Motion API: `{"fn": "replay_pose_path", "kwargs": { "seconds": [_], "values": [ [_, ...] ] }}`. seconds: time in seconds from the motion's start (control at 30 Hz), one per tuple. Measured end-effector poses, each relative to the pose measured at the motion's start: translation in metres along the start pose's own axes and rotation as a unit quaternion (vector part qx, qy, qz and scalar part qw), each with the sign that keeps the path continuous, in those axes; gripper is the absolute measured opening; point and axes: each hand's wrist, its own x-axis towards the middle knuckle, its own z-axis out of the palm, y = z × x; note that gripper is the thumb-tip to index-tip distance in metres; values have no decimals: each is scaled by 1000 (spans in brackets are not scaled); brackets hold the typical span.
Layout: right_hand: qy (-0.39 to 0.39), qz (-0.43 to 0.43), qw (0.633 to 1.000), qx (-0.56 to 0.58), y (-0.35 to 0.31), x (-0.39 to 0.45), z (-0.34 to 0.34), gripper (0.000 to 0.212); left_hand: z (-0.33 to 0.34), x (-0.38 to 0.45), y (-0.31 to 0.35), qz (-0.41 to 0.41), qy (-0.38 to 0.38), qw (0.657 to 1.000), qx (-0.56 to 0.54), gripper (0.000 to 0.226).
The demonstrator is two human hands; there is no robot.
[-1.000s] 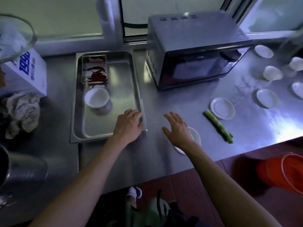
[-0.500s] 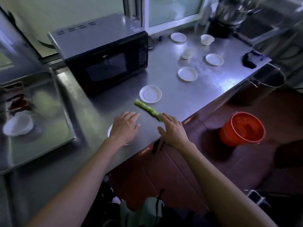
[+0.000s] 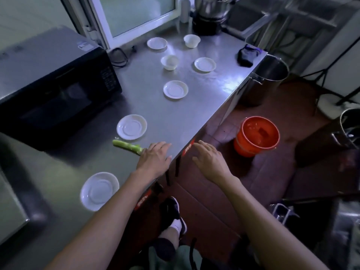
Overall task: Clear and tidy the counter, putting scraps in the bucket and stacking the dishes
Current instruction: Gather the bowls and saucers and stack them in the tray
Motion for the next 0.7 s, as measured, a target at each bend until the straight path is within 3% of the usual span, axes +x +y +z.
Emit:
{"fn": "replay_pose_path", "kwargs": {
  "seconds": [0.2, 0.7],
  "values": [
    [-35, 38, 998, -38, 38, 49, -29, 59, 2, 87, 28, 33, -10, 999, -36, 53],
    [20, 99, 994, -31, 125, 156, -103, 59, -29, 238, 111, 111, -32, 993, 5, 53]
  ]
}}
